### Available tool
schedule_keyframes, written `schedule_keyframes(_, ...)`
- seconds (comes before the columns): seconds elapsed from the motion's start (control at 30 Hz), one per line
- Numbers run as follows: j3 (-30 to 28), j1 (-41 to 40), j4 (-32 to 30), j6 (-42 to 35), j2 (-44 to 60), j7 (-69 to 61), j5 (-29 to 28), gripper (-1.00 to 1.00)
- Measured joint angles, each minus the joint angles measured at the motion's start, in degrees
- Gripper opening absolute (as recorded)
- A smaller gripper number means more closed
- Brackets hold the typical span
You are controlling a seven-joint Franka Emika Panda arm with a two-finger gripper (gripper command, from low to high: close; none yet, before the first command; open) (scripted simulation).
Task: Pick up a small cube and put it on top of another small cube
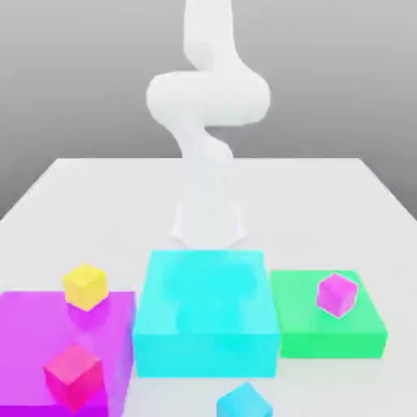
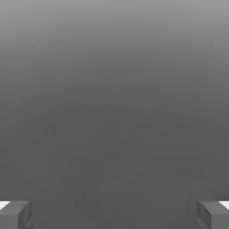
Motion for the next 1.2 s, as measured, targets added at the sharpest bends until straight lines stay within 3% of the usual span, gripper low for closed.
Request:
schedule_keyframes(0.6,-4.38,8.26,-1.62,12.0,37.77,-22.45,5.99,0.0)
schedule_keyframes(0.9,-3.85,8.99,-2.53,18.21,56.0,-29.75,3.59,0.0)
schedule_keyframes(1.07,-2.91,8.42,-1.12,25.36,66.33,-31.46,4.1,0.0)
schedule_keyframes(1.1,-2.67,8.24,-0.86,26.47,67.74,-31.65,4.32,-1.0)
schedule_keyframes(1.2,-2.67,8.22,-0.86,26.43,67.74,-31.63,4.31,-1.0)
